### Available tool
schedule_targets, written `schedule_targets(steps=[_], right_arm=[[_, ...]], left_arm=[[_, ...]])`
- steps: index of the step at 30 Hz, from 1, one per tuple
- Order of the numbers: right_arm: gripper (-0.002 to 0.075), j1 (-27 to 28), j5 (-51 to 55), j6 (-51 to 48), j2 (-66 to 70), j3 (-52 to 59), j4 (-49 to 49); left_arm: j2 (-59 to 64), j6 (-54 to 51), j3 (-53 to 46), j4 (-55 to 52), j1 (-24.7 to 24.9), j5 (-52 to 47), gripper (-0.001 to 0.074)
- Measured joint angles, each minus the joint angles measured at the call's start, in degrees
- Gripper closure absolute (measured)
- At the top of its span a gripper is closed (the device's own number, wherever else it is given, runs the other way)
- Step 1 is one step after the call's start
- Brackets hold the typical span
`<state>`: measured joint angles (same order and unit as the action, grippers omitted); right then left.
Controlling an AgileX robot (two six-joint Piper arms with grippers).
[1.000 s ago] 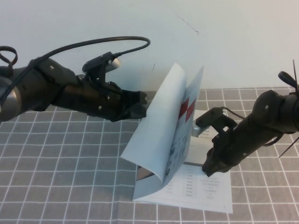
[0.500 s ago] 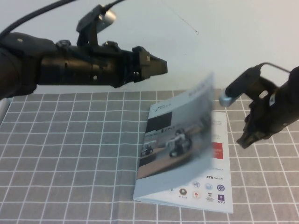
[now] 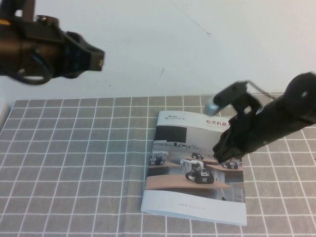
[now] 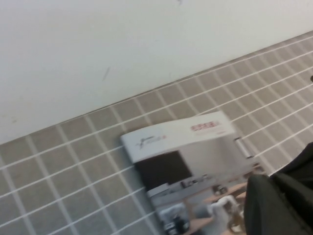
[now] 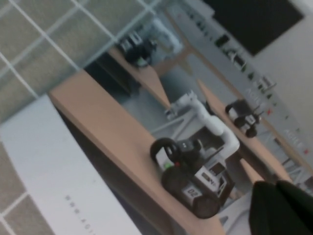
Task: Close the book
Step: 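Close the open booklet and leave it lying on the table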
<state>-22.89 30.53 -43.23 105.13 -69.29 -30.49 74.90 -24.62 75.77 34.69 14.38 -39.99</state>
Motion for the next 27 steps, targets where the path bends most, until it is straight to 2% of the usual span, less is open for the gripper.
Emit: schedule_targets(steps=[7,16,20,27], right_arm=[[0.0729,0.0,-2.9,-3.6,10.3,0.0,-0.9],[0.0729,0.0,-2.0,-3.8,10.2,-0.3,1.8],[0.0729,0.0,-2.9,-3.8,3.7,0.1,3.4],[0.0729,0.0,-4.4,-2.0,-16.3,0.1,7.3]], left_arm=[[-11.5,12.1,-5.3,-19.7,0.0,-2.2,0.0734],[-31.5,18.4,-19.1,-22.3,0.0,0.1,0.0734],[-40.3,17.8,-25.8,-22.7,0.0,1.2,0.0734],[-49.5,16.2,-38.3,-25.5,0.0,3.7,0.0736]])
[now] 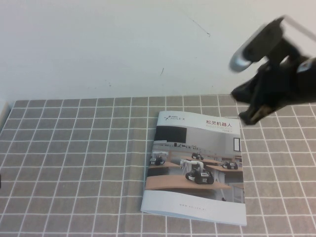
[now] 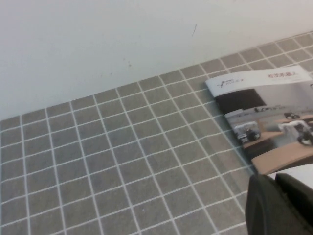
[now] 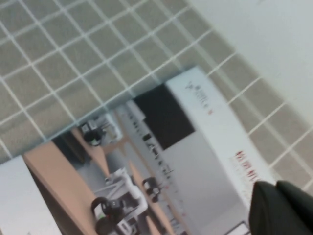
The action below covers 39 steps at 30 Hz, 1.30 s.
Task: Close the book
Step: 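Close the open booklet and leave it lying on the table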
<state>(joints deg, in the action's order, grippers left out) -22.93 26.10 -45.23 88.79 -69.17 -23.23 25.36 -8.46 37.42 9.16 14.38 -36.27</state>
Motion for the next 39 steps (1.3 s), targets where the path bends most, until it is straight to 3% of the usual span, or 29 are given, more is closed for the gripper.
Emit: schedule_targets(steps=[6,12,27,39], right_arm=[[0.0729,0.0,8.3,15.4,-16.5,0.0,16.4],[0.0729,0.0,17.7,23.9,-31.7,6.7,25.8],[0.0729,0.0,17.9,30.5,-67.7,43.6,22.8],[0.0729,0.0,13.7,30.5,-74.1,48.6,20.3]], left_arm=[[-5.7,0.2,-9.7,-8.7,0.0,6.4,0.0736],[-6.8,1.4,-14.6,-12.8,0.0,6.4,0.0736],[-6.8,1.9,-17.6,-13.1,0.0,4.4,0.0736],[-6.8,1.9,-17.6,-13.1,0.0,4.3,0.0736]])
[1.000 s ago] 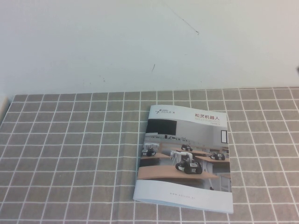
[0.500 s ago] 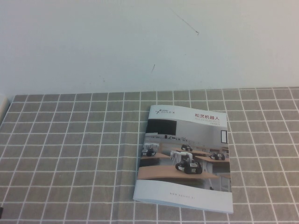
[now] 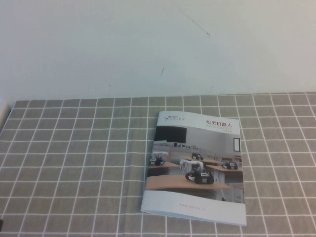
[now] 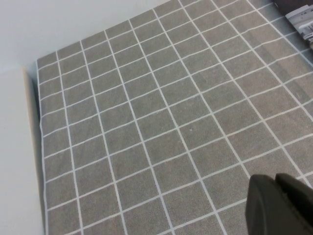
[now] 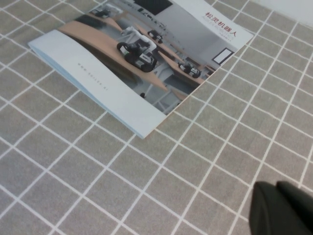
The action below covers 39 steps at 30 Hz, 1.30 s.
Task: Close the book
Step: 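Close the open booklet and leave it lying on the table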
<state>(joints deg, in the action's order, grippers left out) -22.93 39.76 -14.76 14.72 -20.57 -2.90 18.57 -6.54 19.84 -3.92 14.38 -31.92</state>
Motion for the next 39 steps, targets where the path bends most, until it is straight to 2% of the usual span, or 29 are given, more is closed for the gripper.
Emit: schedule_targets(steps=[8,13,16,21,25,29,39], right_arm=[[0.0729,0.0,-0.1,0.0,0.0,0.0,-0.1],[0.0729,0.0,-0.1,0.0,0.0,0.0,-0.1],[0.0729,0.0,-0.1,0.0,0.0,0.0,-0.1],[0.0729,0.0,-0.1,0.0,-0.1,0.0,-0.4],[0.0729,0.0,-0.2,0.0,-0.3,0.0,-0.5],[0.0729,0.0,-0.3,0.0,-0.4,0.0,-0.5],[0.0729,0.0,-0.3,0.0,-0.4,0.0,-0.5]], left_arm=[[0.0,0.2,-0.3,0.0,0.0,0.4,0.0736],[-2.3,0.2,-5.6,-1.3,-0.1,4.5,0.0736],[-7.0,0.2,-8.9,-4.6,-2.4,4.8,0.0736],[-17.8,0.2,-12.3,1.3,-8.6,3.7,0.0736],[-19.2,0.1,-16.2,1.9,-11.2,6.1,0.0736],[-19.3,2.7,-20.5,1.9,-11.6,12.4,0.0736],[-19.3,8.9,-20.5,1.9,-11.6,12.4,0.0736]])
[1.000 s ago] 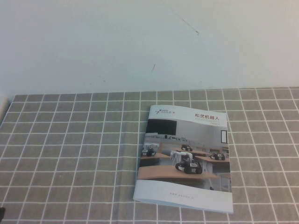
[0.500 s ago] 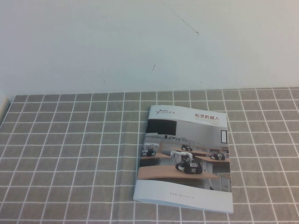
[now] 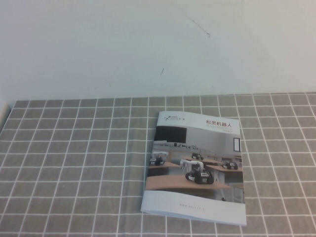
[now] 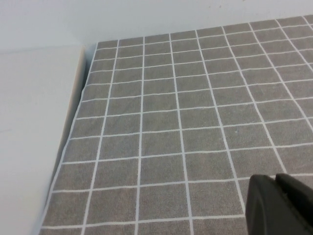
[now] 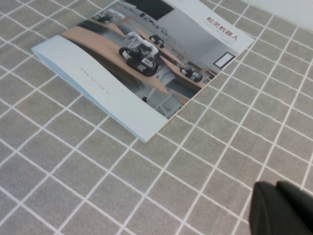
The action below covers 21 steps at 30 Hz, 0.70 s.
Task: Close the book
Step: 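Close the open booklet and leave it lying on the table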
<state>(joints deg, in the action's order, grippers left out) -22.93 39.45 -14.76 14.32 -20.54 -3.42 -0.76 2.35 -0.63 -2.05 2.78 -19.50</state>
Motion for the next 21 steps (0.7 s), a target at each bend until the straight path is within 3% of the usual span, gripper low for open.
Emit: schedule_targets(steps=[21], right_arm=[[0.0729,0.0,0.0,0.0,0.0,0.0,0.0]], left_arm=[[0.0,4.2,0.0,0.1,0.0,0.0,0.0737]])
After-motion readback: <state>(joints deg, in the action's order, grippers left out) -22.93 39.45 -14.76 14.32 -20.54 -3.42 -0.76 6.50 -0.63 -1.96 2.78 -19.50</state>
